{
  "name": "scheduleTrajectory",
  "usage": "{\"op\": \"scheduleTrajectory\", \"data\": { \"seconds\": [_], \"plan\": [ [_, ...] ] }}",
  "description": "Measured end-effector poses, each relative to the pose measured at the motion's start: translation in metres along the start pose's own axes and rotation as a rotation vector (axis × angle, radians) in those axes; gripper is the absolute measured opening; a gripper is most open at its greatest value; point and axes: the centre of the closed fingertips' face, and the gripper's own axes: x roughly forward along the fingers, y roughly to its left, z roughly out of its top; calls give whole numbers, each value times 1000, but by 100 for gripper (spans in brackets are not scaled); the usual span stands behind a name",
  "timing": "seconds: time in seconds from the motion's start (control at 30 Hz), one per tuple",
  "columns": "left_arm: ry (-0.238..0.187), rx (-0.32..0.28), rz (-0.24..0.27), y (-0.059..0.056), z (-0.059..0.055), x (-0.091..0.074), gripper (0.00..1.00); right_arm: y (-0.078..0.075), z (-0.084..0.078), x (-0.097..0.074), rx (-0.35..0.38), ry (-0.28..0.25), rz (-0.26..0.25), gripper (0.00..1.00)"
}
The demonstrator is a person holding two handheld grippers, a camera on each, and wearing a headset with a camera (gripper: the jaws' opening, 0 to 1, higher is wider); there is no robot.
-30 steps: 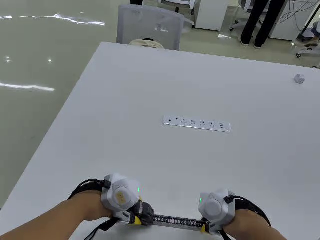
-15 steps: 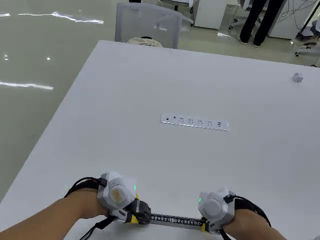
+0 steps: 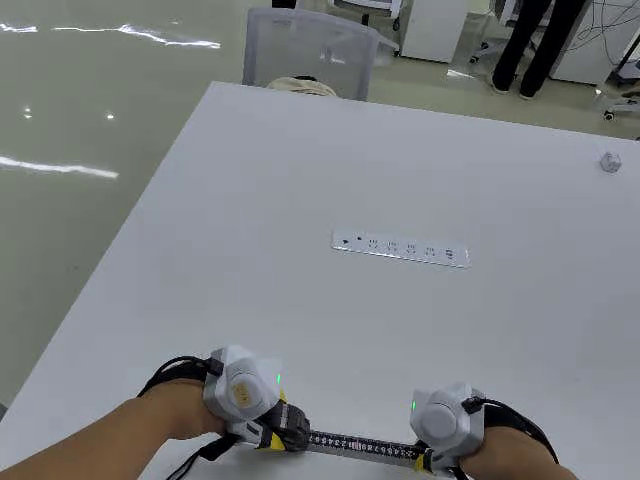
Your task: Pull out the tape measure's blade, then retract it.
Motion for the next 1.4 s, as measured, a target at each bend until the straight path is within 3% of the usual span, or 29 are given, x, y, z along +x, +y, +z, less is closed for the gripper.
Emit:
{"op": "scheduleTrajectory", "data": {
  "seconds": [1.4],
  "plan": [
    [4, 0, -4, 0, 0, 0, 32, -3, -22, -7, 23, -6, -18, 12]
  ]
}}
